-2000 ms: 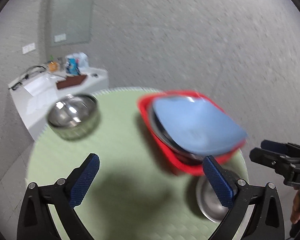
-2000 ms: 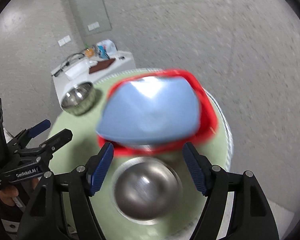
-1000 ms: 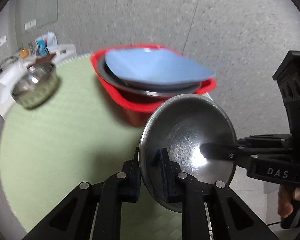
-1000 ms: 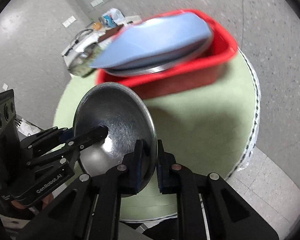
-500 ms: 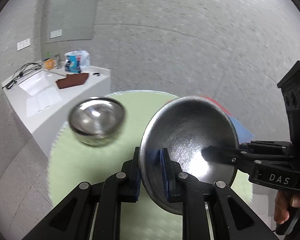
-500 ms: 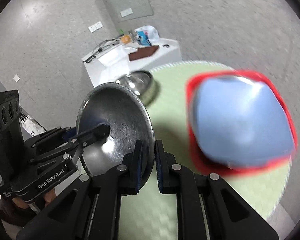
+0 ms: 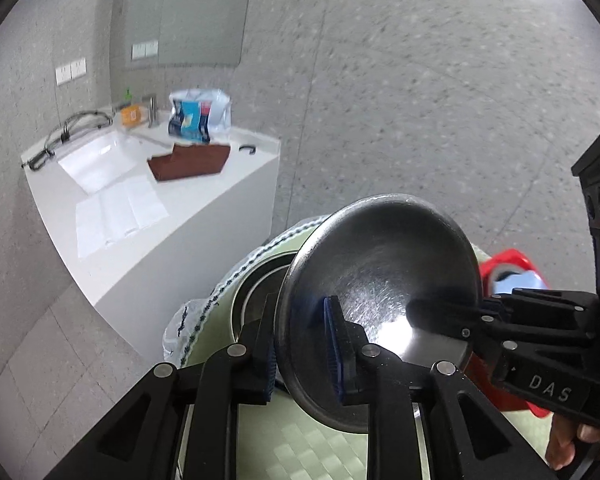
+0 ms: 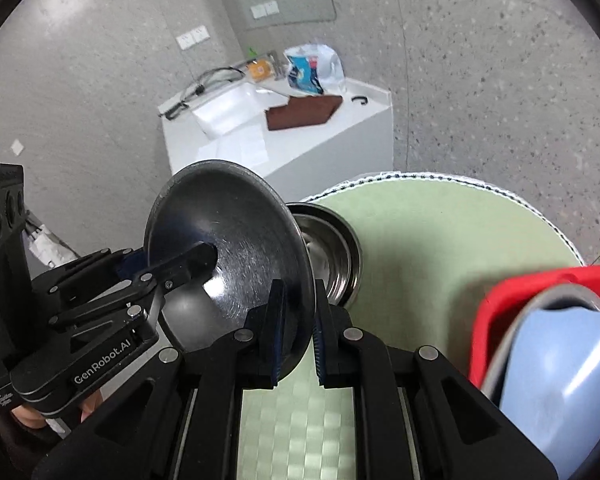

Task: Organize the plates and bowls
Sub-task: 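Lower the steel bowl onto the bowl stack and open both grippers, then grasp the stacked steel bowls with both grippers and lift toward the basin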

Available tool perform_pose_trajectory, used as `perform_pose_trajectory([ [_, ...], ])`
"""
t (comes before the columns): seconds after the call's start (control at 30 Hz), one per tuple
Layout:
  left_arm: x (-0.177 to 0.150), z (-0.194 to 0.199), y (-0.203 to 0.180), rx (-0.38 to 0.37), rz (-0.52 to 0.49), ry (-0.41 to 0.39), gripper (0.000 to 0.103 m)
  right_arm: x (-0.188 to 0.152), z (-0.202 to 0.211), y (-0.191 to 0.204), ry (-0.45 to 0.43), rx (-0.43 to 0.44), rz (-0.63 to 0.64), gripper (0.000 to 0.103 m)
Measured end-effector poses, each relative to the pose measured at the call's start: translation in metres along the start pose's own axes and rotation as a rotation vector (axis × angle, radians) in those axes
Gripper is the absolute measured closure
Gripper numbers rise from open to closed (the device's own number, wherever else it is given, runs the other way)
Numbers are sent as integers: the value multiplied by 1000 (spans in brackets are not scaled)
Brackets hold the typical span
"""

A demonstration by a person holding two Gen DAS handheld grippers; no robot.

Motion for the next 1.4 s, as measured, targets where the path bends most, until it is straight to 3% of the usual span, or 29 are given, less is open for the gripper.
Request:
perform_pose_trajectory([
  [0.43, 53, -97, 8, 32, 19, 150, 83, 22, -63, -25, 122, -31, -64, 91],
  [0.63, 55, -107, 3, 48, 24, 141, 78, 23, -68, -24, 113, -55, -43, 89],
  [0.73, 50, -109, -2, 38, 14, 136, 67, 24, -67, -22, 99, -78, -32, 89],
  [0.9, 47, -106, -3, 51, 34, 115, 64, 23, -62, -20, 70, -116, -21, 87],
  [1.03, 42, -96, -1, 39, 46, 90, 59, 22, -52, -22, 38, -127, -21, 79],
  [1.17, 32, -74, 12, 83, 105, 26, 23, 20, -36, -28, -10, -129, -57, 60],
  [1.23, 27, -63, 17, 82, 132, -14, 11, 18, -26, -32, -40, -131, -81, 41],
  [1.4, 7, -50, 30, 97, 192, -57, 9, 11, -13, -35, -74, -117, -139, 36],
])
Point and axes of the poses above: each gripper's, at about its wrist camera, not at the fingertips, and z roughly against the way its jaws point, y to its left, x to its top, the point moved 4 cm from there along -z, roughly the way its jaws point, and after that the axes turned 15 degrees about y, right-handed, at the moved point
